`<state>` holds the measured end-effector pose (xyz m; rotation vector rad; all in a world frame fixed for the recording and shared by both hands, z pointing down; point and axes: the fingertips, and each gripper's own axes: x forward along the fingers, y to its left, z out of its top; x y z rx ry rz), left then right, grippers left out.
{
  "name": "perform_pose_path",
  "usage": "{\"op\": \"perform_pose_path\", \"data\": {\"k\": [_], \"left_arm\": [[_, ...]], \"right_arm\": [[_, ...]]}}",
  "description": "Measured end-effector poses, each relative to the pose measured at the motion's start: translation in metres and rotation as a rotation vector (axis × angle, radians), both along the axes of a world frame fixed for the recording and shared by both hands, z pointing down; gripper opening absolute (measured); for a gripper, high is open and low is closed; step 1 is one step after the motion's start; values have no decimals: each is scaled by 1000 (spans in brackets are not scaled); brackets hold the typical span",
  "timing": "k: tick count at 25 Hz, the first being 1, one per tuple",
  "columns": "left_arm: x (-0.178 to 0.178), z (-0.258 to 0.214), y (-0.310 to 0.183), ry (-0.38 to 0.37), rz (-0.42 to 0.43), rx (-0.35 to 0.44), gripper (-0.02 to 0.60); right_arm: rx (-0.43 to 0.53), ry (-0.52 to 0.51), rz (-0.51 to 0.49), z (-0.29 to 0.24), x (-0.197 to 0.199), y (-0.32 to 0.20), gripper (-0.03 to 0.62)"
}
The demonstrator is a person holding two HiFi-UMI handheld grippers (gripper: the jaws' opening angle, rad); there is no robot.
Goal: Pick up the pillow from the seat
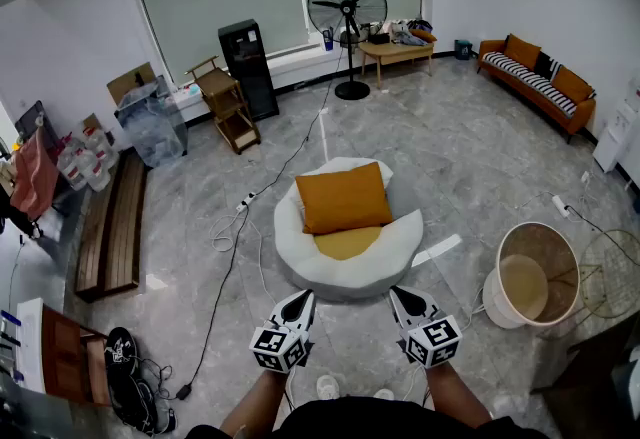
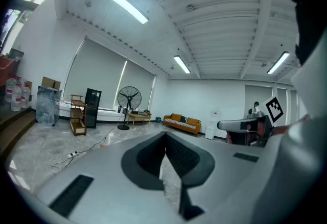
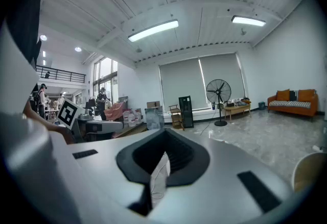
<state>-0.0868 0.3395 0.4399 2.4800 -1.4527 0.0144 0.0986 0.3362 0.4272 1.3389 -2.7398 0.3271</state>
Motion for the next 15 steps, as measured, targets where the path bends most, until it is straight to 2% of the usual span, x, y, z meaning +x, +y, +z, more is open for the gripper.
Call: {"op": "perform_pose_path", "data": {"k": [9,13,15], "left_arm": [[8,4,-1,-4,19,-14,12],[6,5,-7,-17,25,-1,12],[2,5,-8,-22,36,3,12]], "right_arm": [[-32,-26,30,3,12,-8,3],[-58,-116,53,2,14,-17,5],[-61,-128,66,1,10,-21,6]]}}
